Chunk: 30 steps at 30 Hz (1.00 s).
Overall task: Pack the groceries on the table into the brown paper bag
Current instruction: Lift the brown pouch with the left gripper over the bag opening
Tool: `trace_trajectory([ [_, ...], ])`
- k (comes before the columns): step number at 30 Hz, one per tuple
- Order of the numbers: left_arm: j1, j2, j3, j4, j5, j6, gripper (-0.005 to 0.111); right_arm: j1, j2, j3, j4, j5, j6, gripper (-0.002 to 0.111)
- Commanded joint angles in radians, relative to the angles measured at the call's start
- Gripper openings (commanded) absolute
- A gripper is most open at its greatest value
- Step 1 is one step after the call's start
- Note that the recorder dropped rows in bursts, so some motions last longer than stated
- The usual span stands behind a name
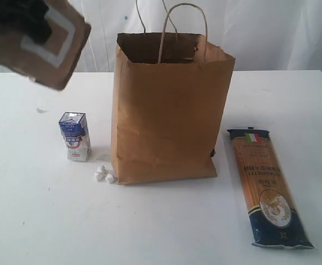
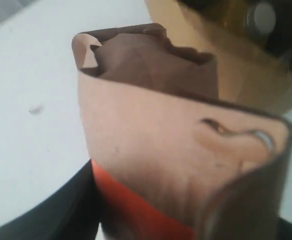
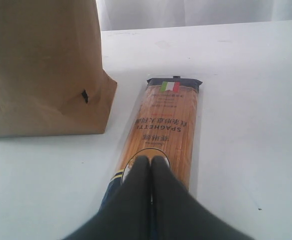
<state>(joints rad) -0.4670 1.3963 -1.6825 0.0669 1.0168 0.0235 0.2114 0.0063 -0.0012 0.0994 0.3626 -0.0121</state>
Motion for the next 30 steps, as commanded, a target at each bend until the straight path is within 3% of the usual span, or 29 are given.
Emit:
trace_trajectory([
  [1, -0.004, 0.054, -0.156, 0.009, -0.062, 0.002, 0.0, -0.005, -0.006, 0.001, -0.001, -0.014, -0.011, 0.0],
  [8, -0.004, 0.224, -0.374, -0.034, -0.083, 0.023, 0.0, -0.005, -0.006, 0.001, -0.001, -0.014, -0.011, 0.0],
  [15, -0.004, 0.334, -0.533, -0.219, -0.104, 0.126, 0.0, -0.005, -0.006, 0.001, -0.001, -0.014, -0.011, 0.0],
  [30, -0.004, 0.473, -0.59, -0.399, -0.145, 0.243, 0.0, -0.005, -0.006, 0.001, -0.001, -0.014, -0.011, 0.0],
])
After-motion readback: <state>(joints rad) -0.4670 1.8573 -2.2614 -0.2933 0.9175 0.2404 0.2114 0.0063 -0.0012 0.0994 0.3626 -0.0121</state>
